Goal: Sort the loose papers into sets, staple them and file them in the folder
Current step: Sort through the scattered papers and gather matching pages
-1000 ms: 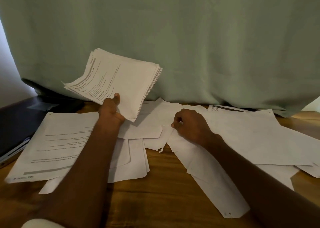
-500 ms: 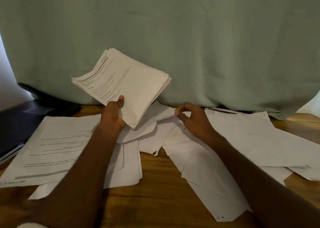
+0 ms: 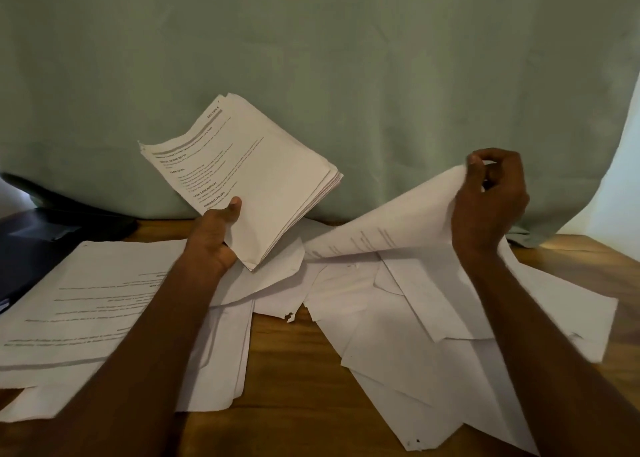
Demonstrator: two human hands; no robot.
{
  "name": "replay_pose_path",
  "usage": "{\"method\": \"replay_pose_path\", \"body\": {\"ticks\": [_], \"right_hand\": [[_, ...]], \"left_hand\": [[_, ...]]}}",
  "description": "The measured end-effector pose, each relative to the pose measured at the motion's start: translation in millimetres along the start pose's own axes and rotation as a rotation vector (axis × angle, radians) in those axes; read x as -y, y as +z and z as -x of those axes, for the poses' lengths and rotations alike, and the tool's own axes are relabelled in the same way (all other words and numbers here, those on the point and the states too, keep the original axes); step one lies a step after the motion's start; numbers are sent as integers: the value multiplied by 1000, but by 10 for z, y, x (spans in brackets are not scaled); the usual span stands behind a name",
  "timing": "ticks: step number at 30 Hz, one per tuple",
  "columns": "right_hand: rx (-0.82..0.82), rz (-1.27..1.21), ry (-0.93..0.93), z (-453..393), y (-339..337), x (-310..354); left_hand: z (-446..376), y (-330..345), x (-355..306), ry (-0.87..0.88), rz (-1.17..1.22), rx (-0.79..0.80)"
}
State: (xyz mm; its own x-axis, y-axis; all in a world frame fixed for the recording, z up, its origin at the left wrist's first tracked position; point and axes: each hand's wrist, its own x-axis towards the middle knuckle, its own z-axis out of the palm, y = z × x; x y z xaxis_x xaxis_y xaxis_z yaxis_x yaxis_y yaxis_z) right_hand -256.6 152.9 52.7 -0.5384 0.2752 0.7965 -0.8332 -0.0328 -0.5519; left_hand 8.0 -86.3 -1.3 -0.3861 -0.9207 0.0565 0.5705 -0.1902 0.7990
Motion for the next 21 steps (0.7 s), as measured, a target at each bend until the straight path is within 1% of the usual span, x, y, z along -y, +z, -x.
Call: {"method": "replay_pose_path", "body": {"ticks": [1,2,4,6,7,9,10,11,12,14,15,16,17,21], "right_hand": [[-18,97,31,-37,-31,-69],[4,227,64,-57,-57,-141],[181,487,85,-47,-89,-245],[364,620,-13,31,-83,-220],[406,611,-87,82,-63,-160],[508,438,-235,198,19,18],[629,314,-270,251,74,106],[815,240,-255,322,132,185],[1071,257,-218,406,187,267],[1629,471,-141,602,267,362],[1830,605,-126,696,288,359],[1950,700,-131,774,302,334],[1999,748,-133,819,308,301],[1974,699,-71,808,311,223]], "left_hand": [[4,1,-6,-1,-1,-3],[3,-2,-12,0,4,3],[2,-8,-16,3,17,16],[-1,-13,-18,10,5,10],[-3,-16,-14,13,-2,6],[-11,-13,-8,19,-10,3],[-11,-10,-4,17,-15,2],[-9,-10,-1,11,-20,2],[-12,-10,2,1,-22,3],[-12,-11,10,-14,-24,2],[-15,-10,14,-14,-26,1],[-22,-11,20,-11,-29,-1],[-29,-11,23,-10,-27,-3],[-24,-17,34,-20,-21,-8]]}}
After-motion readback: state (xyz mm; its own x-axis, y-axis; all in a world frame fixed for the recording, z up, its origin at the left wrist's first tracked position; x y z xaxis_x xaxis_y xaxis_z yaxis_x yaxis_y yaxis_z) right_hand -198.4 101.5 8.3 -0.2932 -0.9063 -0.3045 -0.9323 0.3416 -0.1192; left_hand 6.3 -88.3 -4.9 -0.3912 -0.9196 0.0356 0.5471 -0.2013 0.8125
